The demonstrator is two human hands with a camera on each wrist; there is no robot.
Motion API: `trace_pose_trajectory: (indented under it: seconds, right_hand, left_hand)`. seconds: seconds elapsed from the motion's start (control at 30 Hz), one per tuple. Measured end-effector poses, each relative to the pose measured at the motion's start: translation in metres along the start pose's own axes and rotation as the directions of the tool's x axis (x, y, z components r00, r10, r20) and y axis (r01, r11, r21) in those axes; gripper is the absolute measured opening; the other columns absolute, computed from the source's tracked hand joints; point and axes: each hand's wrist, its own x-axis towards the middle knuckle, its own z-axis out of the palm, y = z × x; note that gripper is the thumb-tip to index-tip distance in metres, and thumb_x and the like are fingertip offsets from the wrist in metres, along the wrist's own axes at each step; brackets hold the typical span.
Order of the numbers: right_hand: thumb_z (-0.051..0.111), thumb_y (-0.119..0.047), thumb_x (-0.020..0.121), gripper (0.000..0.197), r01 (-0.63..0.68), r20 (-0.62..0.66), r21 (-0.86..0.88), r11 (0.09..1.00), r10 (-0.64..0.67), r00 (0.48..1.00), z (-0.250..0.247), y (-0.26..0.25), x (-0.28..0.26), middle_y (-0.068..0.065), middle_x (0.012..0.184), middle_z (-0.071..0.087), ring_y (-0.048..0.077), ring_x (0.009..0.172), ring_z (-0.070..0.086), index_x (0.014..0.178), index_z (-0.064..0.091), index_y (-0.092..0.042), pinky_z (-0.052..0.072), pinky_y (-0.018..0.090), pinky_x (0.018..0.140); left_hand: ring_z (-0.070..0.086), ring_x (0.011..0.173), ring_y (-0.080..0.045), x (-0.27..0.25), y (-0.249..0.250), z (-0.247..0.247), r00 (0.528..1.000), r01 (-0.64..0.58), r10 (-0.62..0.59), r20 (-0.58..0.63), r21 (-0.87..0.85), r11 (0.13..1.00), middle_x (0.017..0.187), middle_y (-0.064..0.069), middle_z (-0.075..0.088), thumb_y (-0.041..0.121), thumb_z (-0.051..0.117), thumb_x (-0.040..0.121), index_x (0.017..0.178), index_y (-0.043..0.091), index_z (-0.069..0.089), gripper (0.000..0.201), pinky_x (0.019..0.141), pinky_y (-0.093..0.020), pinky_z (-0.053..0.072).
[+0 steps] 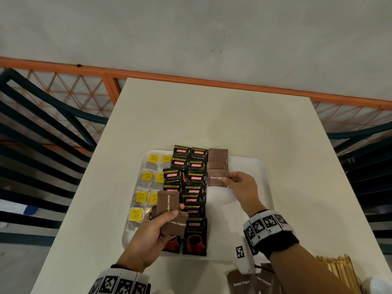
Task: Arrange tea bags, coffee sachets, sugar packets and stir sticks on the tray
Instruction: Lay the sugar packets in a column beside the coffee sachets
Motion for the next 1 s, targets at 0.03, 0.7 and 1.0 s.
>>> trace_pose_trajectory:
  seconds: [0.03,0.7,1.0]
  right_hand:
    - [0.072,-0.013,0.078,0.010,0.007,-0.019,-0.038,0.999,-0.008,1.000,0.001,0.001,0.001,-0.002,0.073,0.065,0.013,0.072,0.058,0.080,0.064,-0.018,0.049,0.030,0.071]
    - [0.064,-0.025,0.086,0.023,0.400,0.696,-0.141,0.906,-0.196,0.691,0.022,-0.046,-0.068,-0.015,0.092,0.062,-0.001,0.079,0.053,0.108,0.065,-0.019,0.042,0.012,0.076]
    - [0.051,-0.010,0.094,0.021,0.371,0.629,-0.058,0.927,-0.255,0.734,0.007,-0.046,-0.071,-0.002,0.095,0.066,0.012,0.089,0.063,0.112,0.061,-0.013,0.054,0.027,0.079]
  left_hand:
    - [0.071,0.073,-0.012,0.000,0.000,0.000,1.000,-0.001,0.001,-0.001,-0.002,1.000,0.087,-0.005,0.074,-0.002,0.052,0.084,0.106,0.007,0.064,0.027,0.054,-0.023,0.056]
    - [0.070,0.064,-0.015,-0.004,-0.002,0.007,0.993,0.078,-0.090,0.073,0.155,0.985,0.074,-0.005,0.074,-0.006,0.056,0.081,0.101,0.009,0.063,0.026,0.051,-0.024,0.055]
    - [0.069,0.063,-0.015,-0.008,0.002,-0.002,0.995,0.063,-0.074,0.072,0.134,0.989,0.075,-0.005,0.072,-0.004,0.056,0.081,0.098,0.015,0.065,0.028,0.051,-0.025,0.053]
